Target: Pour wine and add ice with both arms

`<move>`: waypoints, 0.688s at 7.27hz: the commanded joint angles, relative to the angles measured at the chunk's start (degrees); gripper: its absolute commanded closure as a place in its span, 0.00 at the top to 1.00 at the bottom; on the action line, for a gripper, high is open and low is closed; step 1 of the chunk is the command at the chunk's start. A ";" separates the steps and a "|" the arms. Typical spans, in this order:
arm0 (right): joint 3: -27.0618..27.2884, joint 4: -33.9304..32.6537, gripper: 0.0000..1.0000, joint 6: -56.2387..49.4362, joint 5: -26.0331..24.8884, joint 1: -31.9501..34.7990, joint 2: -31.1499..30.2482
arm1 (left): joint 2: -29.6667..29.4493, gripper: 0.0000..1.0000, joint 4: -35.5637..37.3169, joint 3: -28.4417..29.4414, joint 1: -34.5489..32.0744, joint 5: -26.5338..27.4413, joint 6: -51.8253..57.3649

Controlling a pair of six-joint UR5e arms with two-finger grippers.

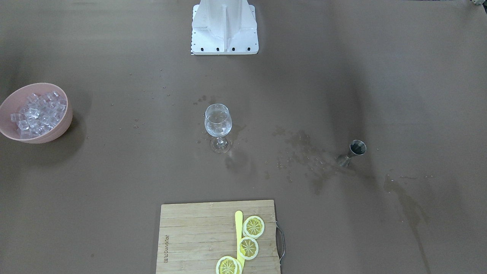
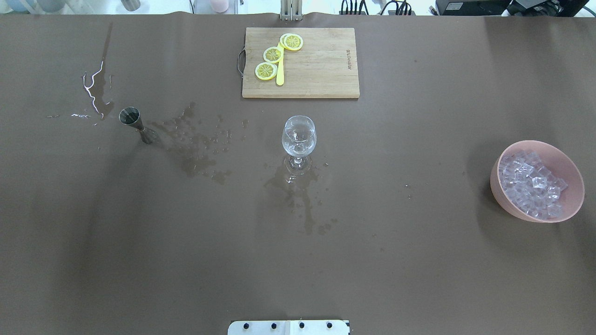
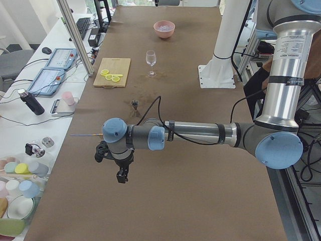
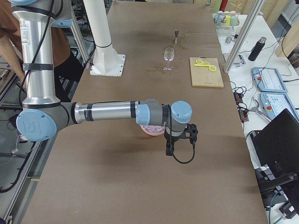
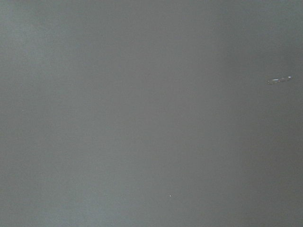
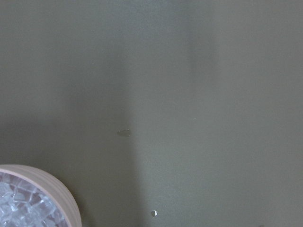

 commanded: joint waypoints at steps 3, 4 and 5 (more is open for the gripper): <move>0.24 0.09 1.00 0.00 1.07 0.00 -0.23 | -0.36 0.98 -0.09 0.24 0.09 0.09 0.02; 0.33 0.09 1.00 0.00 1.26 0.00 -0.40 | -0.54 0.98 -0.18 0.06 0.09 0.09 0.02; 0.42 0.09 1.00 0.00 1.26 0.00 -0.40 | -0.80 0.98 -0.18 -0.20 0.09 0.09 0.11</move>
